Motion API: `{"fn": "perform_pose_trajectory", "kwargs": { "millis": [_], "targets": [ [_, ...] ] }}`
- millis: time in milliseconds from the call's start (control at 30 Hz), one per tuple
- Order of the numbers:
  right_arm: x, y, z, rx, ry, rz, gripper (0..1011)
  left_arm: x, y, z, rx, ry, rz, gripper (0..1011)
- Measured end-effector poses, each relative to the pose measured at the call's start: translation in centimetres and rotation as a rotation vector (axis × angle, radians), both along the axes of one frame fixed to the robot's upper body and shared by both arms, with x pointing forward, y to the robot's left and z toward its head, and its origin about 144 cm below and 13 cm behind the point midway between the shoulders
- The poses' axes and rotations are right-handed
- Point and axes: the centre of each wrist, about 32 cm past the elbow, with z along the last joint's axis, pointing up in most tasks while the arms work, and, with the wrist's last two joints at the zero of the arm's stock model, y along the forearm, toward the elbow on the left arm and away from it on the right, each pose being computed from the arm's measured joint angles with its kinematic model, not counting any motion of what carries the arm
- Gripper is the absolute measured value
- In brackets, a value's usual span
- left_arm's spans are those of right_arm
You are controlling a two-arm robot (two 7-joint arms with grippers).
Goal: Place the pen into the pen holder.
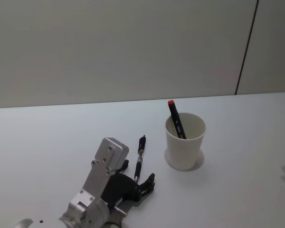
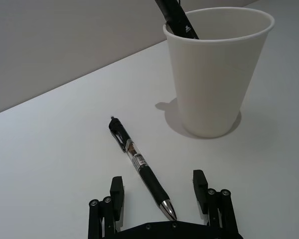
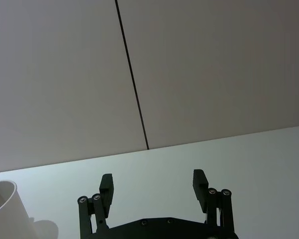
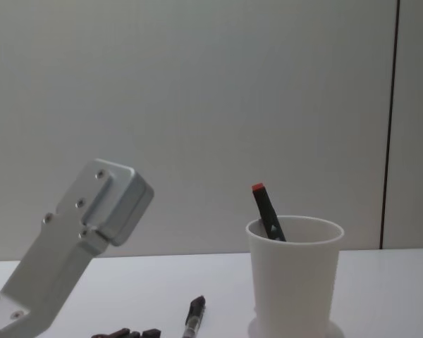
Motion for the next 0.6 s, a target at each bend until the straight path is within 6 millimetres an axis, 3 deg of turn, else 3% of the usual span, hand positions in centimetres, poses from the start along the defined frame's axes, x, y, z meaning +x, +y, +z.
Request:
{"fn": "perform_pose_trajectory", "kwargs": {
  "millis": [600],
  "targets": [
    [0.0,0.0,0.0,0.0,0.0,0.0,1002,-0.04,0.03,-0.03,0.002,0.002,0.002,754]
  ]
}}
